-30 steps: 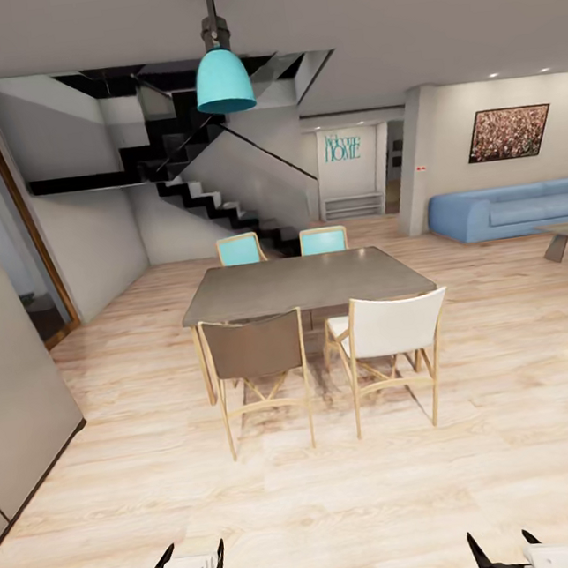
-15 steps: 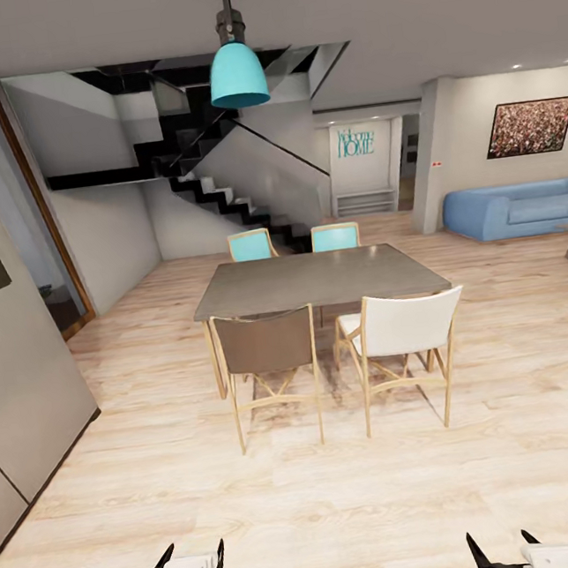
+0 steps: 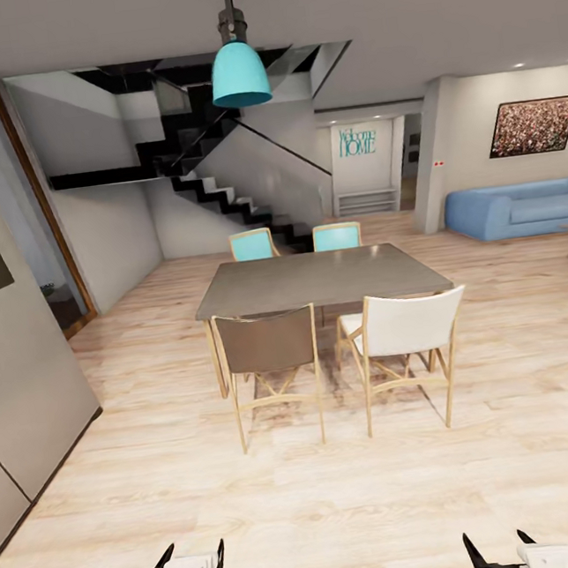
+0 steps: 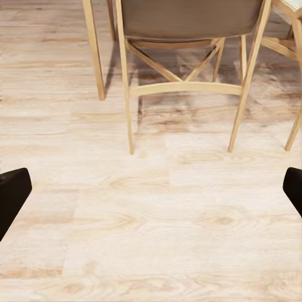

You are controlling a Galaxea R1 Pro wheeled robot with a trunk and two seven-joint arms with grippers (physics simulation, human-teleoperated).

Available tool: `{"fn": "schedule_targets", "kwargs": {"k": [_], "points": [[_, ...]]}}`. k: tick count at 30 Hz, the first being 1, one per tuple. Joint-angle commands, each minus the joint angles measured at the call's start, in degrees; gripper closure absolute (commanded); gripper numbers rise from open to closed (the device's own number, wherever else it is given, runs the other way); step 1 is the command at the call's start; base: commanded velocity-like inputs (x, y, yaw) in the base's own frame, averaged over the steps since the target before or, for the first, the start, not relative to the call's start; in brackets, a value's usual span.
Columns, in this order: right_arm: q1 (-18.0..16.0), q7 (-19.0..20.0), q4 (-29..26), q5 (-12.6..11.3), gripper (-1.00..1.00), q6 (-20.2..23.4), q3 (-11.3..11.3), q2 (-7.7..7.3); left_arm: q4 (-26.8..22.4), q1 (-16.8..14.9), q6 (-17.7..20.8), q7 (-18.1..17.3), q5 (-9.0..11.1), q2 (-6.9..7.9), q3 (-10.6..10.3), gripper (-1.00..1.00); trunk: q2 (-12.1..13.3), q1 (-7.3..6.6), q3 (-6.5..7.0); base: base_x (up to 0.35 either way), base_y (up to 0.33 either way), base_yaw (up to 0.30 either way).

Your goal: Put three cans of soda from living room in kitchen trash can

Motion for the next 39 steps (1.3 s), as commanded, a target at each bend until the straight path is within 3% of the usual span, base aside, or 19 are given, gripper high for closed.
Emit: {"fn": "schedule_targets", "kwargs": {"k": [1, 39], "points": [[0.0, 0.0, 0.0, 0.0, -1.00, 0.0, 0.0, 0.01, 0.0, 0.0, 0.0, 0.0, 0.0, 0.01, 0.0, -1.00, 0.0, 0.00, -0.03, 0.000, 0.000, 0.135], [0.0, 0.0, 0.0, 0.1, -1.00, 0.0, 0.3, 0.05, 0.0, 0.0, 0.0, 0.0, 0.0, 0.04, 0.0, -1.00, 0.0, 0.00, -0.18, 0.000, 0.000, 0.236]]}}
